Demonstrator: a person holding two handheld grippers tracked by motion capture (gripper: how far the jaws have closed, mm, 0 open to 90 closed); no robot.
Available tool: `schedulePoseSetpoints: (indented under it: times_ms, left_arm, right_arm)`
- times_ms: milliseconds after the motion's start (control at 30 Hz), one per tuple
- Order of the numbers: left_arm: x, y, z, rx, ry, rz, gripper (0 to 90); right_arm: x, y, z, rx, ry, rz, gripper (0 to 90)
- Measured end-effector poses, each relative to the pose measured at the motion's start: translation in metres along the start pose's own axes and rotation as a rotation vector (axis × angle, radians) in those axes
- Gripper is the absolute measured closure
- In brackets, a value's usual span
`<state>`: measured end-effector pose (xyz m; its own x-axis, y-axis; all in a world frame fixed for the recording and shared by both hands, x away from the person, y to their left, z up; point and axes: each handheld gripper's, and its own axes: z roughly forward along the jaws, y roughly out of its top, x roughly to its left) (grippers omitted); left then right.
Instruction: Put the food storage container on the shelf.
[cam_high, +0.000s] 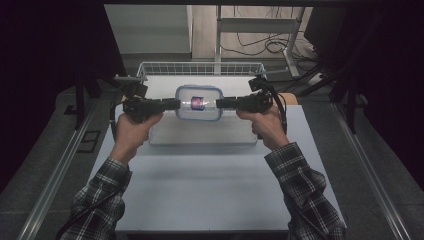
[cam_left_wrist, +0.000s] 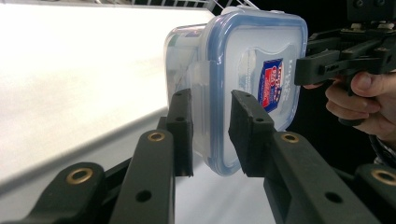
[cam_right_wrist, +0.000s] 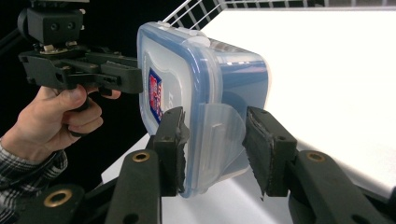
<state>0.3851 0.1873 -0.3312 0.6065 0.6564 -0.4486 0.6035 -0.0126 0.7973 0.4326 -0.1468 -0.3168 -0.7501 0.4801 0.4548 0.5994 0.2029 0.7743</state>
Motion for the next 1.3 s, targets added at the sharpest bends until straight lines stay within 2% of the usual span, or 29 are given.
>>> schedulePoseSetpoints:
  times_ms: [100,167,300,467,600,733,867,967,1067,1100,1167,1233,1300]
  left_arm:
    - [0.007,0.008,0.005,-0.005,-0.004,-0.014,70.6]
    - [0.011,0.012,0.01,-0.003,0.008,-0.018,70.6]
    - [0.018,0.015,0.017,-0.012,0.008,-0.045,70.7]
    - [0.022,0.019,0.022,-0.023,0.006,-0.06,70.8]
    - [0.024,0.019,0.025,-0.036,0.002,-0.053,69.9]
    - [0.023,0.018,0.029,-0.062,0.011,-0.057,63.3]
    - [0.025,0.015,0.032,-0.074,0.011,-0.07,63.5]
    - [0.027,0.013,0.035,-0.068,0.021,-0.077,65.2]
    - [0.027,0.013,0.036,-0.068,0.014,-0.088,63.9]
    - [0.027,0.013,0.036,-0.068,0.014,-0.09,63.3]
    - [0.024,0.014,0.036,-0.07,0.026,-0.073,63.0]
    - [0.022,0.016,0.036,-0.064,0.044,-0.059,62.8]
    - [0.018,0.019,0.038,-0.069,0.08,-0.032,62.4]
  right_arm:
    - [-0.01,0.009,0.003,-0.013,-0.004,0.019,58.3]
    - [-0.014,0.013,0.005,-0.016,-0.012,0.023,58.2]
    - [-0.021,0.02,0.009,-0.027,-0.028,0.032,58.0]
    - [-0.031,0.025,0.012,-0.04,-0.032,0.065,57.3]
    - [-0.038,0.026,0.014,-0.05,-0.025,0.098,56.7]
    - [-0.041,0.026,0.016,-0.055,-0.028,0.109,56.4]
    - [-0.042,0.028,0.017,-0.055,-0.037,0.108,55.8]
    - [-0.041,0.03,0.017,-0.056,-0.068,0.095,55.8]
    - [-0.039,0.032,0.017,-0.056,-0.093,0.091,55.1]
    - [-0.038,0.033,0.017,-0.054,-0.128,0.076,56.7]
    - [-0.035,0.035,0.018,-0.045,-0.187,0.054,56.1]
    - [-0.034,0.036,0.019,-0.04,-0.201,0.047,56.1]
    - [-0.032,0.036,0.02,-0.043,-0.224,0.041,55.8]
